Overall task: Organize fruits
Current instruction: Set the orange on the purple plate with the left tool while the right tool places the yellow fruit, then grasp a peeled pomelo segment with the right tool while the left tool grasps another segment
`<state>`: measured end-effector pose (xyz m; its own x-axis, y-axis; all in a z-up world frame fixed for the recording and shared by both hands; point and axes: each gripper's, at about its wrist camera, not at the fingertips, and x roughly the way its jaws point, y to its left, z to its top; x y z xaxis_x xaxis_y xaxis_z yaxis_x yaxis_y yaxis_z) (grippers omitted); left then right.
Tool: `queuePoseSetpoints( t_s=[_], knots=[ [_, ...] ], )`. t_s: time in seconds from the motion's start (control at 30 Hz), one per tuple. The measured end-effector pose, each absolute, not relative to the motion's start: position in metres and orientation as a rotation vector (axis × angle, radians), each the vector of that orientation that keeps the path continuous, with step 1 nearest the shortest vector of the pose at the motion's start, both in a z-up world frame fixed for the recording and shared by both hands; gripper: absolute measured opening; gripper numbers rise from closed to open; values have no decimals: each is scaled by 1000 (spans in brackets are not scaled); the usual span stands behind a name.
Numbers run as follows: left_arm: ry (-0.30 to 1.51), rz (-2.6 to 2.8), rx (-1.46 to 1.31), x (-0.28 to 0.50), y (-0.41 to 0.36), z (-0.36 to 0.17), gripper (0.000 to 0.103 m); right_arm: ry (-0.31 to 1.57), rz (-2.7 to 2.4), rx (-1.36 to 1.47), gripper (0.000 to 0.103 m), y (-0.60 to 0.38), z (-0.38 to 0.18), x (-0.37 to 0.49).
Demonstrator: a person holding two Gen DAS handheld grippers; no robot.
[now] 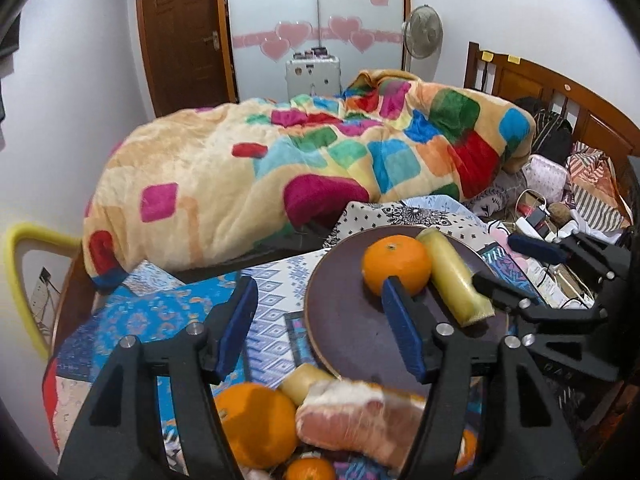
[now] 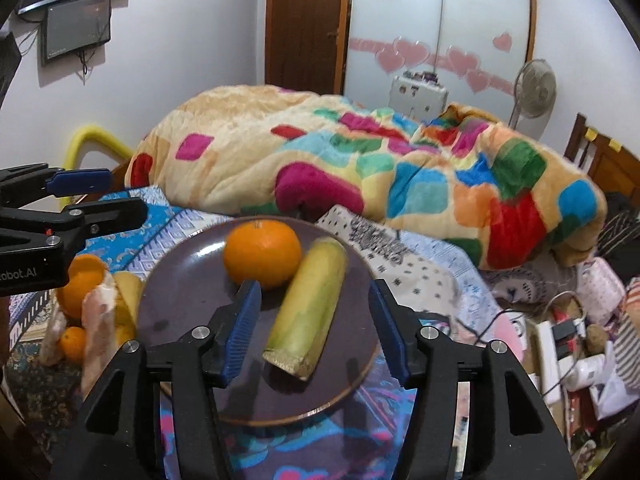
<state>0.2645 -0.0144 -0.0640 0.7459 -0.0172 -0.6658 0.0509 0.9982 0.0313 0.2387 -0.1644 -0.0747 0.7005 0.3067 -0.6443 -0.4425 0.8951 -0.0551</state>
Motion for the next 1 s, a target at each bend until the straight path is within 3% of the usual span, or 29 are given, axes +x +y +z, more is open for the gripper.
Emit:
queuePoseSetpoints(
  t_s=[0.53, 1.0],
  knots=[
    [638, 3, -2, 169, 23, -28, 74, 540, 452, -188, 70, -164, -28, 161],
    [740, 31, -41, 134, 68, -86, 75, 578, 529, -234, 71, -130, -71, 134]
  ],
)
